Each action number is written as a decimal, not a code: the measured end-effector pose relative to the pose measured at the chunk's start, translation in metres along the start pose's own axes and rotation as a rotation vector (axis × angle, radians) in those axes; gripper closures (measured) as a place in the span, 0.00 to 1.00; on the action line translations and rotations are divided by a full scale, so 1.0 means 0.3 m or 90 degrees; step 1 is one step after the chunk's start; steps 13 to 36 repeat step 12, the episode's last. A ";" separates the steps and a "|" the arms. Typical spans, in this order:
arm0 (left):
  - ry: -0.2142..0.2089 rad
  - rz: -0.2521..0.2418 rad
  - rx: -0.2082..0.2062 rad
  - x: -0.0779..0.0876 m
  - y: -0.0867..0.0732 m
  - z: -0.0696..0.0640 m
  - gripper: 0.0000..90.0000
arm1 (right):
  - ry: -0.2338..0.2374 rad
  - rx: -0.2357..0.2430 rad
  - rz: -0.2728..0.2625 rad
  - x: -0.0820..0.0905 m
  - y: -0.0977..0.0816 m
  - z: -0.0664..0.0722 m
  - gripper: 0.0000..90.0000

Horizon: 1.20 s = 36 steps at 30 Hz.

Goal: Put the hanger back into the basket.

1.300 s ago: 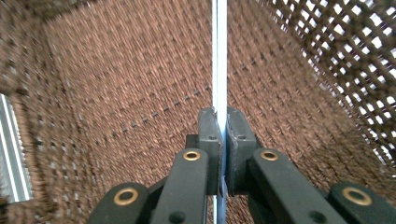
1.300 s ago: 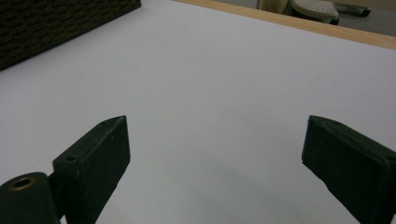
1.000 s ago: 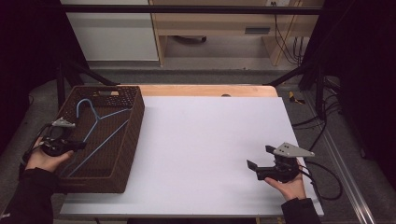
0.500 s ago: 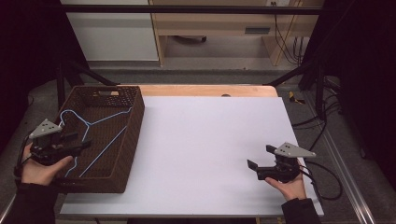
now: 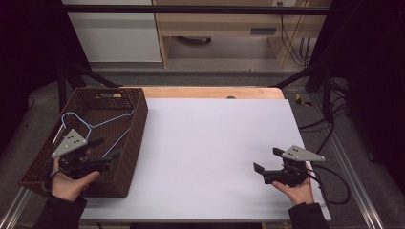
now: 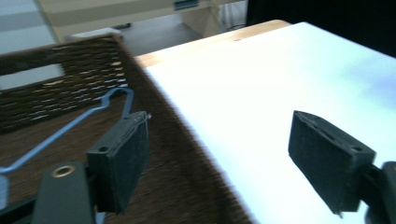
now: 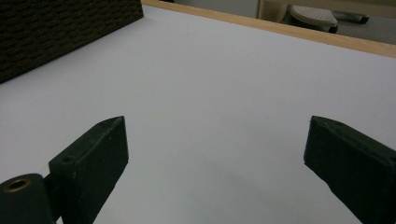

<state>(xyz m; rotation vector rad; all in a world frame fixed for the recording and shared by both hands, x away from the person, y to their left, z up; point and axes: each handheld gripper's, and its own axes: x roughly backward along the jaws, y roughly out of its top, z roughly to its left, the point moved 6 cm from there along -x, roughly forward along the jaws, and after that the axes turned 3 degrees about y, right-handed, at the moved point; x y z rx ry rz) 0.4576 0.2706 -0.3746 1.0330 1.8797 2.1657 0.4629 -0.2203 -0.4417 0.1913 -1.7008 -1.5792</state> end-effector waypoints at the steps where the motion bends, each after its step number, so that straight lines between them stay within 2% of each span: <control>1: -0.008 0.001 -0.004 -0.009 -0.004 -0.017 0.18 | 0.001 0.000 0.000 0.001 0.000 0.000 0.07; 3: -0.029 -0.004 -0.011 -0.039 -0.016 -0.069 0.16 | 0.002 0.000 -0.002 0.001 0.000 0.001 0.07; 4: -0.029 -0.004 -0.011 -0.039 -0.016 -0.069 0.15 | 0.002 0.000 -0.002 0.001 0.000 0.001 0.07; 6: -0.046 0.002 -0.018 -0.061 -0.028 -0.101 0.14 | 0.000 0.000 -0.004 0.003 0.001 0.000 0.07; 11: -0.063 0.013 -0.034 -0.099 -0.052 -0.149 0.13 | 0.001 -0.001 -0.011 0.011 0.005 -0.001 0.07; 36: -0.063 0.017 -0.032 -0.105 -0.057 -0.152 0.13 | 0.001 -0.001 -0.011 0.011 0.005 -0.001 0.07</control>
